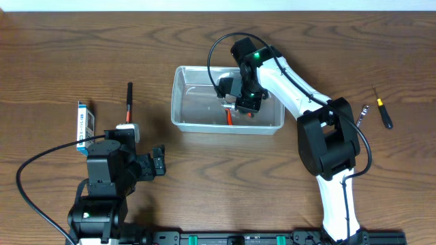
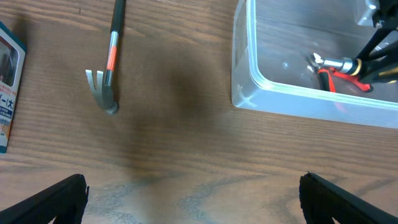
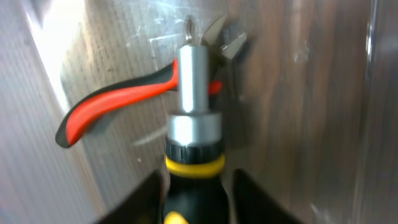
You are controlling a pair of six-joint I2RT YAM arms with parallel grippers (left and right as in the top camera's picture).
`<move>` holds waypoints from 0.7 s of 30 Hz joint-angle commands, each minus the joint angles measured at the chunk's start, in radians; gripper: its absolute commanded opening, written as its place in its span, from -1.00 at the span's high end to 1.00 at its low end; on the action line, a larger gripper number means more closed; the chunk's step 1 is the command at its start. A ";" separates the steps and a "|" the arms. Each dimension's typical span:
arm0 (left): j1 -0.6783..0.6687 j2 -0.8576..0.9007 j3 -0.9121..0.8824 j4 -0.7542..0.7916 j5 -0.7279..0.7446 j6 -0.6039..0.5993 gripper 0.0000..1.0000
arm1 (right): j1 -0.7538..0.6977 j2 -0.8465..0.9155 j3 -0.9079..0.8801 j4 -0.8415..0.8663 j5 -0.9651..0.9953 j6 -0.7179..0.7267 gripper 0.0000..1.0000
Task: Pack container
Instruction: 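Carry the screwdriver into the container and release it, then move the right gripper to the silver wrench and grasp it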
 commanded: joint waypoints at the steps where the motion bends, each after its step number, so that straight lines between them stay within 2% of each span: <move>1: 0.005 -0.002 0.019 0.001 -0.008 -0.008 -0.96 | -0.008 -0.073 0.033 0.001 0.012 0.079 -0.25; 3: 0.005 -0.002 0.019 0.001 -0.008 -0.008 -0.96 | -0.013 -0.132 0.061 0.000 0.037 0.099 -0.53; 5: 0.005 -0.002 0.019 0.001 -0.008 -0.008 -0.96 | -0.019 -0.199 0.092 -0.002 0.096 0.142 -0.66; 6: 0.005 -0.002 0.019 0.000 -0.008 -0.008 -0.96 | -0.024 -0.239 0.110 -0.003 0.139 0.187 -0.70; 8: 0.005 -0.002 0.019 0.001 -0.008 -0.008 -0.96 | -0.043 -0.316 0.145 0.004 0.235 0.324 -0.98; 11: 0.005 -0.002 0.019 0.001 -0.008 -0.008 -0.96 | -0.107 -0.427 0.168 0.010 0.410 0.665 -0.98; 12: 0.005 -0.002 0.019 0.001 -0.008 -0.008 -0.96 | -0.143 -0.468 0.168 -0.011 0.466 0.840 -0.99; 14: 0.005 -0.002 0.019 0.000 -0.008 -0.008 -0.96 | -0.229 -0.533 0.168 -0.103 0.496 1.139 -0.98; 15: 0.005 -0.002 0.019 0.001 -0.008 -0.008 -0.96 | -0.275 -0.560 0.168 -0.154 0.480 1.237 -0.98; 17: 0.005 -0.002 0.019 0.000 -0.008 -0.008 -0.96 | -0.390 -0.608 0.168 -0.267 0.420 1.376 -0.98; 21: 0.005 -0.002 0.019 0.001 -0.008 -0.008 -0.96 | -0.568 -0.647 0.167 -0.422 0.376 1.447 -0.99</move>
